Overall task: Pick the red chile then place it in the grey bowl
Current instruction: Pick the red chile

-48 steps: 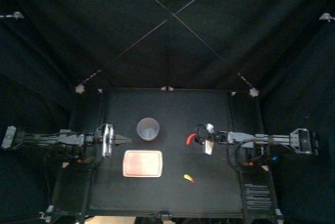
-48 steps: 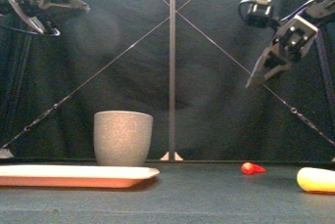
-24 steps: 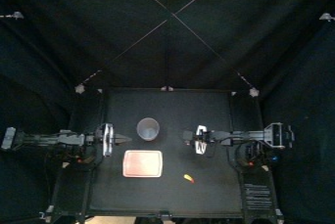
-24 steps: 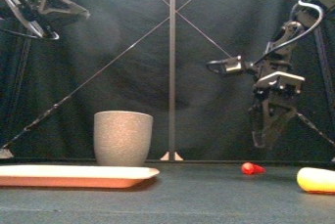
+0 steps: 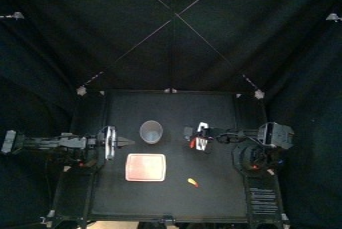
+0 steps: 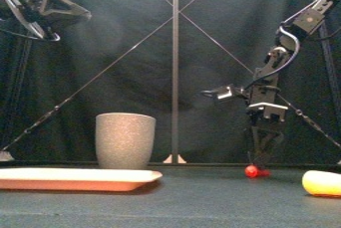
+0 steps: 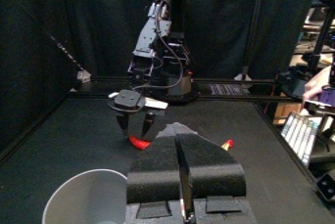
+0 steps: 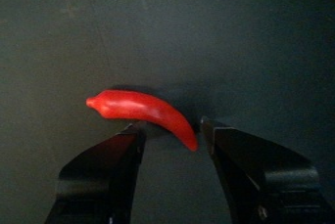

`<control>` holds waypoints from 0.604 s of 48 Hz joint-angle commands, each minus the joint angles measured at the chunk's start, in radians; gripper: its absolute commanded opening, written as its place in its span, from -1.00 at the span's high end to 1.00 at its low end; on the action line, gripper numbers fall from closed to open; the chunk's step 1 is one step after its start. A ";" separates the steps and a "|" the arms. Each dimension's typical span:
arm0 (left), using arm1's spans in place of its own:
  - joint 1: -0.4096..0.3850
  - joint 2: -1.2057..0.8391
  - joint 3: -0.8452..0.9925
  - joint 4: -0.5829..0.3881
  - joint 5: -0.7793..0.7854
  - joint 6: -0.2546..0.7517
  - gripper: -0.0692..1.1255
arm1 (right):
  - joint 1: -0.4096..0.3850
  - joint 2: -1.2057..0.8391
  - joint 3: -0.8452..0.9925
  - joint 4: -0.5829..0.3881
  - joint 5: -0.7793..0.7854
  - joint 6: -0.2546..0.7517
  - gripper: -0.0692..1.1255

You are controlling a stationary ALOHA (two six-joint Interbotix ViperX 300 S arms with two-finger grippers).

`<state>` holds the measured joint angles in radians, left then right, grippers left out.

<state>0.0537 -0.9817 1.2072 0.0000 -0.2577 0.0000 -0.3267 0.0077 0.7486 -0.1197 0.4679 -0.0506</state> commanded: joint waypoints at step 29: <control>0.003 -0.017 -0.012 0.002 0.021 0.002 0.95 | 0.003 0.018 -0.109 0.029 0.002 -0.006 0.09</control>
